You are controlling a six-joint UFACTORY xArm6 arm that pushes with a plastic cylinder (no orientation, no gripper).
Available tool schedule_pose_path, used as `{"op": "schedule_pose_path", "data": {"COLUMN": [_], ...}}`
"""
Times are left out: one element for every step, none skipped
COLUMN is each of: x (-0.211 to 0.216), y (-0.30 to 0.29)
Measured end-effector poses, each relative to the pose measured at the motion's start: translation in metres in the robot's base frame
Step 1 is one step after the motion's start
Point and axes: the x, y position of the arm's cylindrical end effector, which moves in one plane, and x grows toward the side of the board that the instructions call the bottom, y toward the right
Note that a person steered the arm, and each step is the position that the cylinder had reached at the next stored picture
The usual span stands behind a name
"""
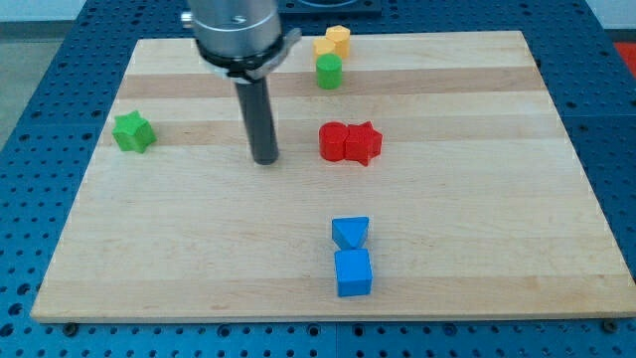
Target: Slightly move the red blocks to the right of the board
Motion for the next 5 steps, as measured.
{"op": "schedule_pose_path", "data": {"x": [-0.003,-0.017,-0.014,-0.045,-0.073], "y": [0.037,0.054,0.032,0.013,0.02]}}
